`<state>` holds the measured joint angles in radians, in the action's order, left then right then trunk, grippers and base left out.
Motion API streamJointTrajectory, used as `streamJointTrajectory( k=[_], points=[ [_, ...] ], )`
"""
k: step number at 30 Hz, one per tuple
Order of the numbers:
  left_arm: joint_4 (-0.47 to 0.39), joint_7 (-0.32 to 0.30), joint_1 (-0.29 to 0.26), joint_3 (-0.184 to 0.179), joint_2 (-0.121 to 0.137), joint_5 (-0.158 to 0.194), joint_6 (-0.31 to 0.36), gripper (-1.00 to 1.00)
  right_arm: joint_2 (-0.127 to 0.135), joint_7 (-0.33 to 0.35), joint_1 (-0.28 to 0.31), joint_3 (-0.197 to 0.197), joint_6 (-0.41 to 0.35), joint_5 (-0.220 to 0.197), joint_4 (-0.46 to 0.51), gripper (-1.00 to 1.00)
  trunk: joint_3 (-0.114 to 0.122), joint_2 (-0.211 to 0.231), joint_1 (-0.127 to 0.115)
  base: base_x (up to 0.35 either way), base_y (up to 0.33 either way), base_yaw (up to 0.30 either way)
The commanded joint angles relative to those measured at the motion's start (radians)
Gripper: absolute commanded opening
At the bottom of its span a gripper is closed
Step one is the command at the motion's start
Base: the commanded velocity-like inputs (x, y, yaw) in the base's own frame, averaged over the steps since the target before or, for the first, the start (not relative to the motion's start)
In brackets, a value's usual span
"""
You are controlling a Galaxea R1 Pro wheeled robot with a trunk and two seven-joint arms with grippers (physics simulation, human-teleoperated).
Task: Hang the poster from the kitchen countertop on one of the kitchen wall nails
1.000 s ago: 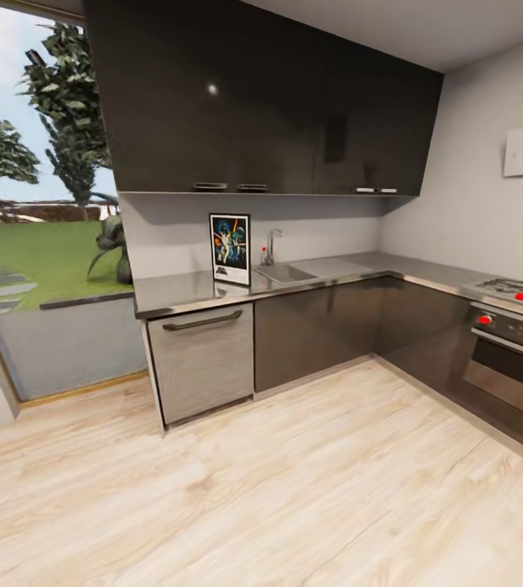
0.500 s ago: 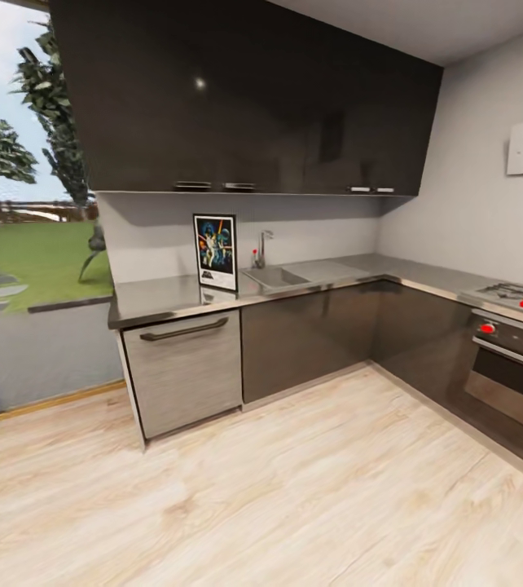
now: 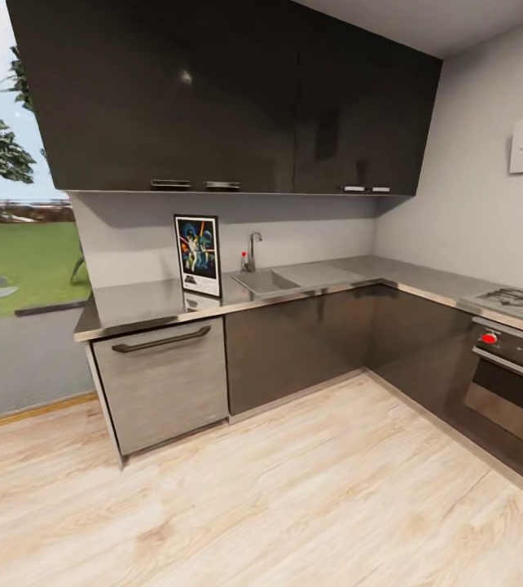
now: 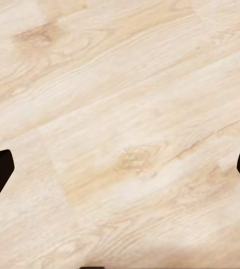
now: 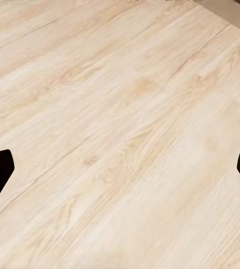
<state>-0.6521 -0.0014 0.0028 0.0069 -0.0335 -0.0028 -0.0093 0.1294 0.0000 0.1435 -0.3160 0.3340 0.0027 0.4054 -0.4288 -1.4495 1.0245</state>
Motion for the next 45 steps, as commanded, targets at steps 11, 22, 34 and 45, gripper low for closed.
streamJointTrajectory(
  k=[11, 22, 34, 45],
  points=[
    [-0.001, 0.0, 0.0, 0.001, 0.0, 0.0, -0.001, 1.0, 0.0, 0.0, 0.001, -0.002, 0.003, 0.0, -0.001, 1.0, -0.001, 0.0, 0.001, 0.273, -0.227, 0.0],
    [-0.001, 0.0, 0.0, 0.001, 0.0, 0.0, -0.001, 1.0, -0.001, 0.0, 0.001, -0.002, 0.003, 0.0, -0.001, 1.0, -0.001, 0.0, 0.001, 0.269, -0.232, 0.0],
    [-0.001, 0.0, 0.0, 0.001, 0.0, -0.001, -0.001, 1.0, -0.001, 0.0, 0.001, -0.002, 0.003, 0.0, -0.001, 1.0, -0.001, 0.0, 0.001, 0.262, -0.242, 0.0],
    [-0.001, 0.0, 0.0, 0.001, 0.0, -0.001, 0.0, 1.0, -0.001, 0.0, 0.001, -0.002, 0.003, 0.0, -0.001, 1.0, -0.001, 0.0, 0.001, 0.257, -0.247, 0.001]
  ],
)
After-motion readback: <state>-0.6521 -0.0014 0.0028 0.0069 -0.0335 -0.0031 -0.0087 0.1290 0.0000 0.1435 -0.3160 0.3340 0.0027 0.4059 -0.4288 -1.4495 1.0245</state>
